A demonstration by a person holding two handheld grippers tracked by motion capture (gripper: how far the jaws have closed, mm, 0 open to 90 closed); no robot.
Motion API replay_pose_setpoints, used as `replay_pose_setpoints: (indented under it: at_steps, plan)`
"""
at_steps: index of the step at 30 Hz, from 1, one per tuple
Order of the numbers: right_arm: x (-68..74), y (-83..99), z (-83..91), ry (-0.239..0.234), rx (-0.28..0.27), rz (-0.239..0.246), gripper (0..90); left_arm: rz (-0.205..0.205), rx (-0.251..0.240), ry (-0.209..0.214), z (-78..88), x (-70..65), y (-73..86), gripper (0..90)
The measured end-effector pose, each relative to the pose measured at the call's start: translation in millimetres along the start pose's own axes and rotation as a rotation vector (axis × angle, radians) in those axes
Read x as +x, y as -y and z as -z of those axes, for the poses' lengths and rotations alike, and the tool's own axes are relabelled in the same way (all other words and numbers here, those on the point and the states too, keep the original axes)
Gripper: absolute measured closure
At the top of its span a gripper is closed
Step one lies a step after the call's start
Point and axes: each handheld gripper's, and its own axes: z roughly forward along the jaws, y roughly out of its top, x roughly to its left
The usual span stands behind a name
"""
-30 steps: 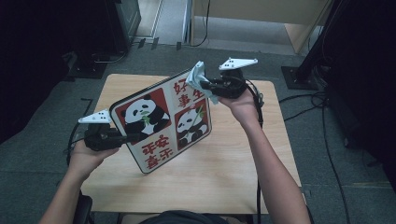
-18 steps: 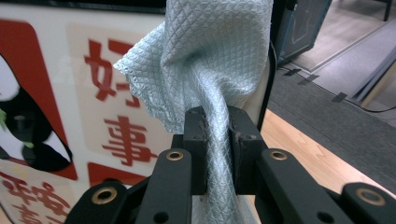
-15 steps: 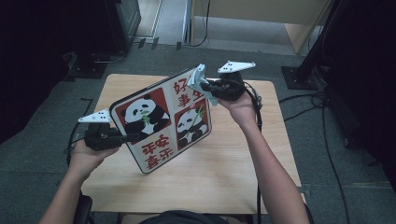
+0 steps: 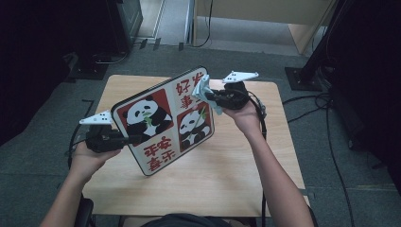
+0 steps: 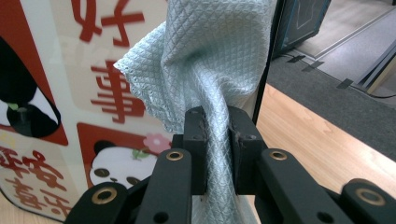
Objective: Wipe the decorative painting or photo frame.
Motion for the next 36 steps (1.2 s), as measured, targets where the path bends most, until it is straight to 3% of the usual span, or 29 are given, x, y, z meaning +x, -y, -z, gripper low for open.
replay_pose_setpoints:
  at_steps: [10, 30, 36]
  plan:
    - [-3.3, 18.2, -4.0, -0.011, 0.026, -0.005, 80.0, 0.000, -0.001, -0.002, 0.2, -0.4, 0.5, 80.5]
    - [-7.8, 53.4, -15.2, -0.042, 0.096, -0.061, 80.2, 0.006, 0.003, 0.008, -0.4, -0.4, 0.6, 79.5]
    - [-9.1, 64.1, -18.9, -0.053, 0.094, -0.078, 80.2, 0.008, -0.001, 0.004, -1.2, -1.5, 0.4, 79.6]
